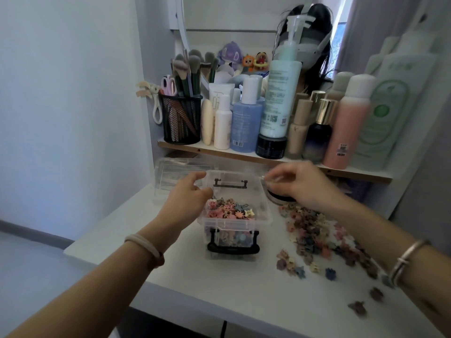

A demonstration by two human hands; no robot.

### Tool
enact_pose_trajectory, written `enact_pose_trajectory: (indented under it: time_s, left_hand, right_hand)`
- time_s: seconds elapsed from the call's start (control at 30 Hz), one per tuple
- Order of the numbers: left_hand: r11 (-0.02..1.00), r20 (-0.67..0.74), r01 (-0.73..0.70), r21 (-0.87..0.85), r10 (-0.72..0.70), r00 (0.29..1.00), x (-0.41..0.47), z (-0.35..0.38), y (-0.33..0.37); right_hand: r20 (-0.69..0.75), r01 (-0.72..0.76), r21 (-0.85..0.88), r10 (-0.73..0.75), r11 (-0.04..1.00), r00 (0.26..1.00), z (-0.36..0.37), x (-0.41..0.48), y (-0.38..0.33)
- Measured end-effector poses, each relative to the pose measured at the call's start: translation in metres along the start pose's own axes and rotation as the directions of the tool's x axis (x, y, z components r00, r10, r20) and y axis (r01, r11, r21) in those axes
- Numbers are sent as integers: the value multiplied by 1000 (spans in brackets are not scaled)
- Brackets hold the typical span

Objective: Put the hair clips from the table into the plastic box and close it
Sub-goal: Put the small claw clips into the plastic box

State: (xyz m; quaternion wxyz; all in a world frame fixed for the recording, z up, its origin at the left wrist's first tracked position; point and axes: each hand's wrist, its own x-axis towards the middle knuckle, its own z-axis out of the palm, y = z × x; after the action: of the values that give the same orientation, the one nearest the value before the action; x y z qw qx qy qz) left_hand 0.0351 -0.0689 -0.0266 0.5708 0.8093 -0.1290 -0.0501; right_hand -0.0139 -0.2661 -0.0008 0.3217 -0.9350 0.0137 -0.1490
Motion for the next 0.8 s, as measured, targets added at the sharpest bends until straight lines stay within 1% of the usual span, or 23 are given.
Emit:
enact_pose_trajectory:
  time_s: [0.03,0.07,0.1,0.13,0.17,0.23,0.3,0.33,0.4,0.53,0.63,0.73,0.8]
  left_hand:
    - [1000,0,3,-5,-3,1000,0,0,0]
    - [1000,2,3,-9,-3,1000,0,0,0]
    - [1000,3,-1,-12,1,1000,-1,0,0]
    - [1000,-4,-5,-13,5,1000,-2,-1,0]
    - [1000,-16,-7,-11,7,1000,-1,-2,0]
    - [1000,-43,-1,2,1,999,0,-5,-1]
    - [1000,-47,6,20,-5,999,1,-8,-1]
    - [1000,-43,8,24,-7,999,1,-9,-1]
    - [1000,-32,8,23,-7,999,1,-9,0]
    - [1000,-42,1,22,0,999,2,-10,0]
    - [1000,-41,1,21,-1,999,3,-9,-1]
    - [999,-30,2,34,0,1000,3,-10,-1]
    - [999,-25,3,39,-2,1000,4,-10,-2]
  right_hand:
    - [25,19,165,-24,986,999,-5,-1,-10]
    - [67,27,261,-46,965,997,-9,-2,-18]
    - [99,24,291,-55,956,994,-10,-2,-21]
    - [108,23,264,-54,964,993,-11,0,-20]
    - [99,11,190,-30,982,995,-9,2,-16]
    - [92,-30,-86,38,996,995,-2,6,1]
    - [168,-31,-368,99,929,981,10,7,24]
    - [213,-18,-446,125,895,969,15,7,33]
    - [270,7,-502,149,865,951,25,8,43]
    - [278,109,-536,53,837,959,37,17,44]
    - [303,160,-534,11,830,953,45,23,41]
    - [319,191,-574,2,796,948,46,24,36]
    - [306,180,-579,7,795,952,43,22,35]
